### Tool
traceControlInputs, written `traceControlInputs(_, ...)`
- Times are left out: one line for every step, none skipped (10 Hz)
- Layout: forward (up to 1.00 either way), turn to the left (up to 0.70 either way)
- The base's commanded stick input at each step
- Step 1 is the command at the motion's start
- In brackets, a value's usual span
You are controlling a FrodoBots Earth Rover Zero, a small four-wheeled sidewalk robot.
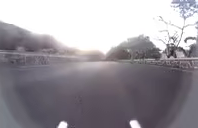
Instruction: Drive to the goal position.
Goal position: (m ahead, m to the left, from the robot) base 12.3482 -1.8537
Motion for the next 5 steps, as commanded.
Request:
traceControlInputs(0.70, -0.35)
traceControlInputs(0.70, -0.35)
traceControlInputs(0.70, -0.35)
traceControlInputs(0.70, -0.35)
traceControlInputs(0.70, -0.35)
